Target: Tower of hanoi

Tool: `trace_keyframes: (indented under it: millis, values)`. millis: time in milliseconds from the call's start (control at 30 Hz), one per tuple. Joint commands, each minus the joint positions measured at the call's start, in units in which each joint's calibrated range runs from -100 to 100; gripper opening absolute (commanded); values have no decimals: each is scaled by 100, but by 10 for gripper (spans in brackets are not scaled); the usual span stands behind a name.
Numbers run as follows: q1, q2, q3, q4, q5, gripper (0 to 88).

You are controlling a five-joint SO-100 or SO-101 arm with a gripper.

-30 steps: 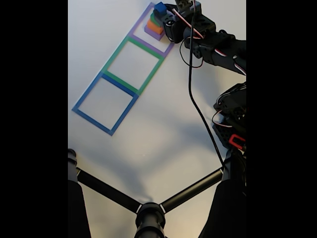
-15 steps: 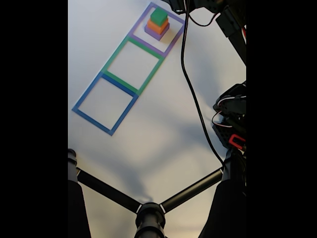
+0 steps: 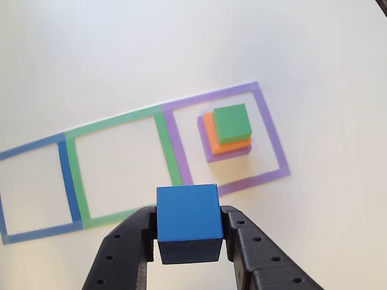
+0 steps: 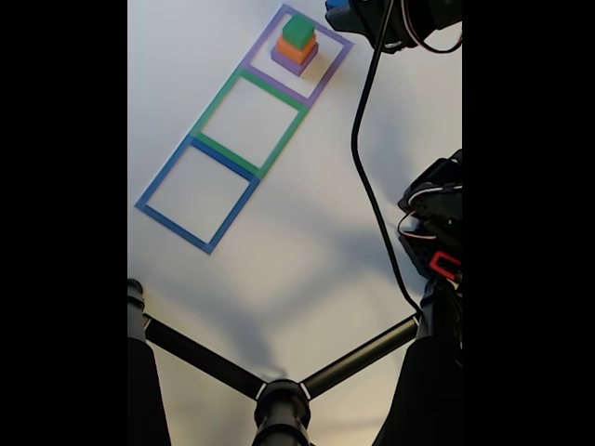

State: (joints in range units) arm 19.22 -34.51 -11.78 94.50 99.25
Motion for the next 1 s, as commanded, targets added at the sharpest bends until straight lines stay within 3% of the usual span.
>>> trace_keyframes:
  millis: [0,167,433,967]
  values:
    - [-279,-483,437,-73,75,37]
    - [-317,-1076,2191,-996,75,41]
    - [-332,-2182,5653,-3545,75,40]
    - [-889,-1397,8570,-8045,75,41]
